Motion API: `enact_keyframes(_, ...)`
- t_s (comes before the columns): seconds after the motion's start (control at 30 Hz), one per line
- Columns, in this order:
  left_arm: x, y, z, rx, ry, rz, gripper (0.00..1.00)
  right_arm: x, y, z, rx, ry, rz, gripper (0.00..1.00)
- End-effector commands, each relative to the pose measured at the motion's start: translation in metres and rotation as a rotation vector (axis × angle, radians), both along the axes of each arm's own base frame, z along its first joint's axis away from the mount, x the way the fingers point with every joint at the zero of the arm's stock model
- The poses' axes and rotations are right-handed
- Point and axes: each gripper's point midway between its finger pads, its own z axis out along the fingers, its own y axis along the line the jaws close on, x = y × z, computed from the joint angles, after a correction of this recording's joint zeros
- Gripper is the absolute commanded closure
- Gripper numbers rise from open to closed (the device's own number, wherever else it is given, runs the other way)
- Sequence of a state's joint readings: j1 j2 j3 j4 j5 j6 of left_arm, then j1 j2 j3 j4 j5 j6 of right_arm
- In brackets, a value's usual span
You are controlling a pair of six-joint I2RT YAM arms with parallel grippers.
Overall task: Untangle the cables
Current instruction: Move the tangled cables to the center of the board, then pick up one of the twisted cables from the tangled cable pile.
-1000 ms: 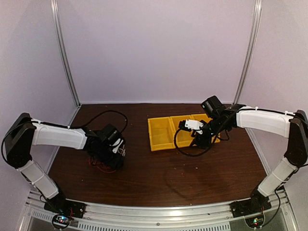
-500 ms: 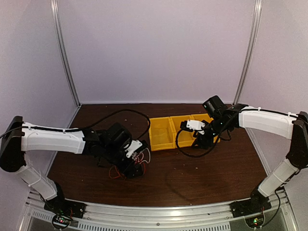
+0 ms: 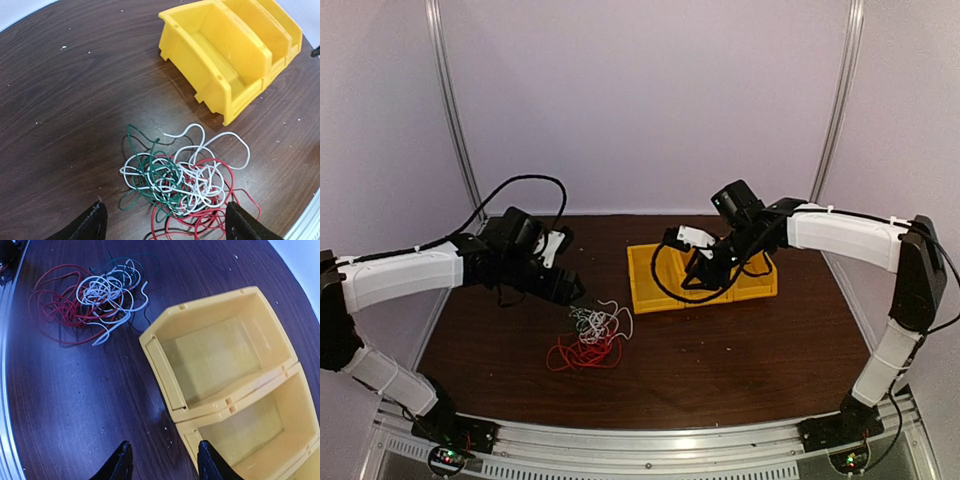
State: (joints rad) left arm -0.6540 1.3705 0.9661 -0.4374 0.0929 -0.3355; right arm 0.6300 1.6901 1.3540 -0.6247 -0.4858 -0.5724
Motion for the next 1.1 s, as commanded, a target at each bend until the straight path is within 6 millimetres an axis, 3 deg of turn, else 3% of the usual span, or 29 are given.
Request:
enact_keyframes(0.0, 0.049, 0.002, 0.004, -0.012, -0.076, 0.153, 0.18, -0.013, 0.049, 0.009, 0.108, 0.090, 0.038, 0.59)
enact_keyframes(0.17, 0.066, -0.010, -0.025, -0.089, -0.001, 0.175, 0.19, -0.027, 0.089, -0.008, 0.113, 0.185, 0.054, 0.62)
enact_keyframes(0.3, 0.067, -0.025, -0.045, -0.139, 0.042, 0.142, 0.21, -0.027, 0.105, -0.027, 0.098, 0.232, 0.028, 0.64)
enact_keyframes(0.57, 0.055, -0.034, -0.081, -0.167, 0.121, 0.096, 0.25, -0.031, 0.125, -0.056, 0.065, 0.300, 0.014, 0.63)
enact_keyframes(1.0, 0.033, -0.032, -0.103, -0.172, 0.193, 0.061, 0.35, -0.025, 0.139, -0.077, 0.046, 0.351, -0.007, 0.62)
enact_keyframes(1.07, 0.031, -0.031, -0.106, -0.170, 0.202, 0.067, 0.35, -0.023, 0.139, -0.077, 0.046, 0.345, -0.013, 0.67)
